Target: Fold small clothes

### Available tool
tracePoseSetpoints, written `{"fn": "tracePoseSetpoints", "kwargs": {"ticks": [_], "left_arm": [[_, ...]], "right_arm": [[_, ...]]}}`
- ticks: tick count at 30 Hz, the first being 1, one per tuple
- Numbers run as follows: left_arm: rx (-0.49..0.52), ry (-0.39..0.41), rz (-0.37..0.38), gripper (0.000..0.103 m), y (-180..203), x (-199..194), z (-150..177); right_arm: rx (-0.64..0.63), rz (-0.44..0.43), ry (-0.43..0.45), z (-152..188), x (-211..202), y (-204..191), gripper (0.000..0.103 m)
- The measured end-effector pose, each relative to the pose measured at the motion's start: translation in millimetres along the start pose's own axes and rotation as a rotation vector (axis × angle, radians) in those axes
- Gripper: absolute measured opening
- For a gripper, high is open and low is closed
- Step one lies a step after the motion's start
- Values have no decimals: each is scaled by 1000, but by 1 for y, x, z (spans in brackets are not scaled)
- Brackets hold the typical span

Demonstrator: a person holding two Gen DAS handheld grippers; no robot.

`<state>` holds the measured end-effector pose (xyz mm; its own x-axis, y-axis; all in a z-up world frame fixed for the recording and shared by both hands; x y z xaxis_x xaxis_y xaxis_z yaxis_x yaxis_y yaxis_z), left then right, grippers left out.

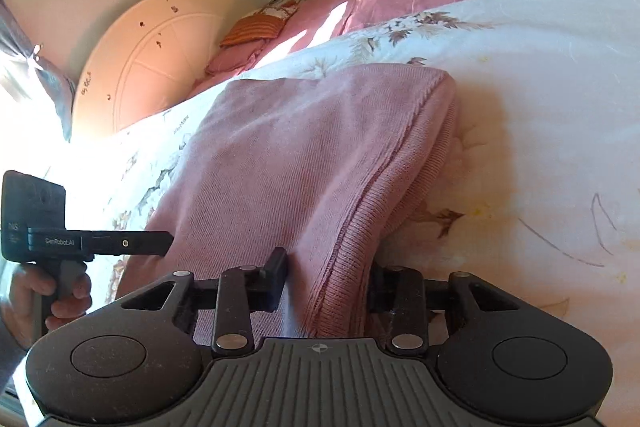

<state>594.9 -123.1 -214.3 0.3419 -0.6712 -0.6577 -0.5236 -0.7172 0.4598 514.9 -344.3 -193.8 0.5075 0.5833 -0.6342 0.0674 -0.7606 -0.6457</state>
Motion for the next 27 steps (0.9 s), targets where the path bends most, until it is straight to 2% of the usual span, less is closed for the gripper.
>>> {"fn": "tracePoseSetpoints", "kwargs": {"ticks": [4, 6, 8, 10, 12, 15, 19, 23, 27], "left_arm": [[-21, 9, 16, 57, -2, 2, 1], [-8, 18, -2, 58, 0, 5, -1], [22, 22, -42, 49, 5, 6, -3], [48, 29, -68, 36, 10, 2, -5], [92, 34, -96, 31, 16, -2, -8], [159, 51, -124, 29, 28, -10, -11], [201, 85, -124, 28, 42, -25, -16], [242, 112, -137, 28, 49, -49, -19], [246, 151, -170, 28, 35, -91, -18]], "right_arm": [[134, -51, 24, -3, -4, 19, 38], [164, -56, 26, -5, -3, 20, 38], [107, -1, 31, -8, 2, 8, 35], [30, 65, 35, -7, 8, -4, 26], [-50, 132, 57, -6, 9, -16, 24], [-137, 200, 107, -3, 2, -34, 23], [-200, 215, 160, -2, -9, -60, 23], [-247, 212, 177, 3, -13, -91, 23], [-289, 184, 196, 11, -5, -133, 23]]}}
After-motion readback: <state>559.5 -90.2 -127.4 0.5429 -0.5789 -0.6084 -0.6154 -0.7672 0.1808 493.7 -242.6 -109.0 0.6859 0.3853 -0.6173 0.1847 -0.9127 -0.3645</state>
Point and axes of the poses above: each gripper's, at about its wrist camera, not at the fingertips, and x roughly the way its jaws point, y to its right, z to its underside, the point moved 10 cm from there along x, roughly the way its jaws point, and after that the axes turned 13 degrees about x, right-handed, at the moved point
